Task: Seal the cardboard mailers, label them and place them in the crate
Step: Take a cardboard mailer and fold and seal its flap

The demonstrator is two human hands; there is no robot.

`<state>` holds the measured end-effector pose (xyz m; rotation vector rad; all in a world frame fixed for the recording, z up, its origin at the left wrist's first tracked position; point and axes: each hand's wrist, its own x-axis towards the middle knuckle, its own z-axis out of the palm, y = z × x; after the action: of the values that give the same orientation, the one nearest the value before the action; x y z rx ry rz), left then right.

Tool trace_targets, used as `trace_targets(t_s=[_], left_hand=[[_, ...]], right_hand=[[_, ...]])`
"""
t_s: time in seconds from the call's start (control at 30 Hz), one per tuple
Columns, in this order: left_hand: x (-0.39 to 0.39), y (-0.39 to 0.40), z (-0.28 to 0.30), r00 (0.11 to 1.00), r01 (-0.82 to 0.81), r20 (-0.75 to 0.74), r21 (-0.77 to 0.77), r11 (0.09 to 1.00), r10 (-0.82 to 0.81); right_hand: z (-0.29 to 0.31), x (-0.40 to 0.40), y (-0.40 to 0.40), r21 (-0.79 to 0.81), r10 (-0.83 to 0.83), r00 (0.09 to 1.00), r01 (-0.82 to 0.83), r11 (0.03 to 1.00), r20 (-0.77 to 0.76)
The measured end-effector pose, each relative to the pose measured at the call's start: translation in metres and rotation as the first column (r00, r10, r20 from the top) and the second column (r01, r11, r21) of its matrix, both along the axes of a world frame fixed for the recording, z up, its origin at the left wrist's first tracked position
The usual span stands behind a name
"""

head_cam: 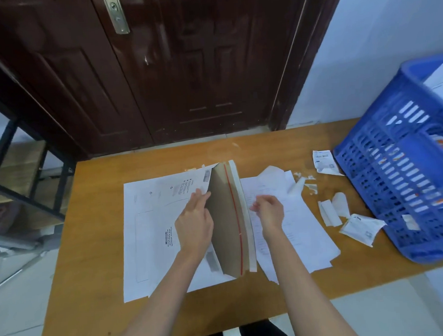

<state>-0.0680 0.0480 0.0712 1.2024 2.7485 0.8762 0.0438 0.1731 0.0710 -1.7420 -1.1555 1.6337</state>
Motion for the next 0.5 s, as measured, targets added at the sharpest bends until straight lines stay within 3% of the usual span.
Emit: trace_targets(t_s=[0.1,0.17,0.27,0.37,0.5], left_hand=[[0.0,0.008,-0.001,1.0,-0.029,-0.003,-0.016,0.999,0.029],[0.001,0.012,-0.001,0.999,-0.038,0.0,-0.029,0.999,0.038],[0.007,0.017,-0.002,0.999,-0.054,-0.001,-0.04,0.998,0.054],[0.017,0.022,-0.005,0.997,-0.073,-0.01,-0.048,0.996,0.072],[0.029,0.028,-0.009,0.995,-0.092,-0.044,-0.071,0.993,0.089]], right_hand=[[-0.024,0.028,0.006,0.017,0.165,0.918,-0.183,0.983,0.36],[-0.037,0.042,0.004,0.034,0.247,0.829,-0.304,0.952,0.502],[-0.045,0.06,0.007,0.042,0.264,0.618,-0.435,0.899,0.74],[-0.048,0.076,0.02,0.027,0.238,0.469,-0.492,0.87,0.851],[-0.055,0.092,0.037,-0.057,0.281,0.401,-0.486,0.872,0.872]])
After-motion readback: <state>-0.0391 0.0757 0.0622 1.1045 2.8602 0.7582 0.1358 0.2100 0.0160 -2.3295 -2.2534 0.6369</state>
